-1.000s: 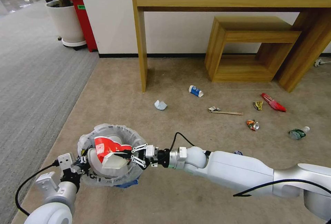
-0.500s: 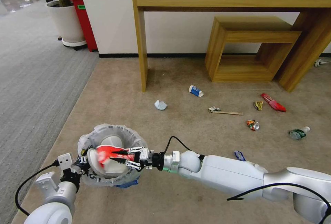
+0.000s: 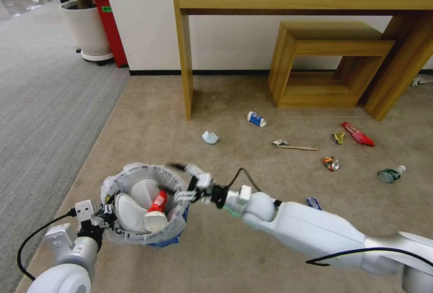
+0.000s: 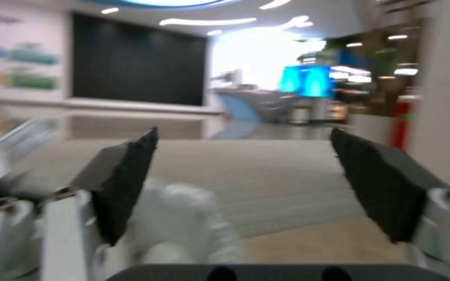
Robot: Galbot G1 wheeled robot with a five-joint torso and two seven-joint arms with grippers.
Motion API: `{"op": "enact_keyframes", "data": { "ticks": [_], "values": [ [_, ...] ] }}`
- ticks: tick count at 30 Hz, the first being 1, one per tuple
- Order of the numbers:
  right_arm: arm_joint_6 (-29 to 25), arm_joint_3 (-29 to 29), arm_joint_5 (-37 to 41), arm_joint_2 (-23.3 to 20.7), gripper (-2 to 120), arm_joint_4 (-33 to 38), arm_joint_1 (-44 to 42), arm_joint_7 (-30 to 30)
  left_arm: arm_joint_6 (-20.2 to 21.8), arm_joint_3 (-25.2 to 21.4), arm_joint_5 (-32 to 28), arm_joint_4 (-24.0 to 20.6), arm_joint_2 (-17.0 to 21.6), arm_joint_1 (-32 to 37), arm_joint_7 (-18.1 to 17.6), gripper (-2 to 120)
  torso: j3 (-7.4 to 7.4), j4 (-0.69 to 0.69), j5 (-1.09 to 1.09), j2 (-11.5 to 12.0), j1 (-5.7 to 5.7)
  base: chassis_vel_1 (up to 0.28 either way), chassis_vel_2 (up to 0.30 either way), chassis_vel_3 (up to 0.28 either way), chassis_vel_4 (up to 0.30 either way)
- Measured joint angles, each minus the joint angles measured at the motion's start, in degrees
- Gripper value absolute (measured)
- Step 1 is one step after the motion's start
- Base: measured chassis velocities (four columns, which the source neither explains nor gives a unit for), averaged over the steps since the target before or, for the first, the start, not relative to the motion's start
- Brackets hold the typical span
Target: Pick up the trash bin and place the garbage on the floor into it.
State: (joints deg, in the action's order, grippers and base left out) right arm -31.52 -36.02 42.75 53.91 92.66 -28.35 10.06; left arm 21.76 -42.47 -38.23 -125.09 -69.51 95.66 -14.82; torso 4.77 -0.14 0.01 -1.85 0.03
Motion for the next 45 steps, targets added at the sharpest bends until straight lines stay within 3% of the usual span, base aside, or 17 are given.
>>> {"op": "enact_keyframes", "data": {
  "ticks": [6,8,10,11,14,18,29,33,45],
  "values": [
    [5.20,15.67,-0.10,-3.40,100,5.97,-8.00,-7.06,-0.01,0.34,0.15,0.41,0.02,-0.25,0.23,2,0.00,0.00,0.00,0.00,0.00,0.000,0.000,0.000,0.000],
    [5.57,16.75,-0.32,-3.60,100,6.39,-8.67,-7.71,-0.01,0.37,0.18,0.42,0.02,-0.27,0.23,2,0.00,0.00,0.00,0.00,0.00,0.000,0.000,0.000,0.000],
    [8.76,24.14,-2.94,-4.88,100,9.14,-14.07,-13.12,-0.08,0.66,0.69,0.56,-0.19,-0.41,0.44,2,0.00,0.00,0.00,0.00,0.00,0.000,0.000,0.000,0.000],
    [8.76,24.14,-2.94,-4.88,100,9.14,-14.07,-13.12,-0.08,0.66,0.69,0.56,-0.19,-0.41,0.44,2,0.00,0.00,0.00,0.00,0.00,0.000,0.000,0.000,0.000],
    [12.22,32.51,-6.76,-6.01,100,11.53,-20.67,-20.05,-0.29,0.82,1.20,0.60,-0.44,-0.38,0.80,2,0.00,0.00,0.00,0.00,0.00,0.000,0.000,0.000,0.000],
    [15.53,38.56,-8.67,-6.81,100,12.99,-25.52,-25.61,-0.39,0.89,1.43,0.57,-0.54,-0.17,1.00,2,-0.01,0.00,-0.01,0.00,0.00,0.000,0.000,0.000,0.000],
    [22.24,47.63,-13.64,-6.52,100,14.46,-35.18,-34.99,1.24,0.44,5.71,0.79,-1.53,0.30,1.25,2,0.00,0.01,0.01,0.00,0.00,0.000,0.000,0.000,0.000],
    [24.28,49.70,-15.15,-6.55,100,14.78,-38.46,-37.55,2.11,0.36,7.28,0.88,-2.17,0.30,2.83,2,0.00,0.00,0.00,0.00,0.00,0.000,0.000,0.000,0.000],
    [21.28,52.79,-18.79,-5.85,100,13.64,-43.14,-37.65,2.54,0.18,8.62,0.69,-4.02,1.32,5.85,2,0.00,0.01,0.00,0.00,0.00,0.000,0.000,0.000,0.000]
  ]
}}
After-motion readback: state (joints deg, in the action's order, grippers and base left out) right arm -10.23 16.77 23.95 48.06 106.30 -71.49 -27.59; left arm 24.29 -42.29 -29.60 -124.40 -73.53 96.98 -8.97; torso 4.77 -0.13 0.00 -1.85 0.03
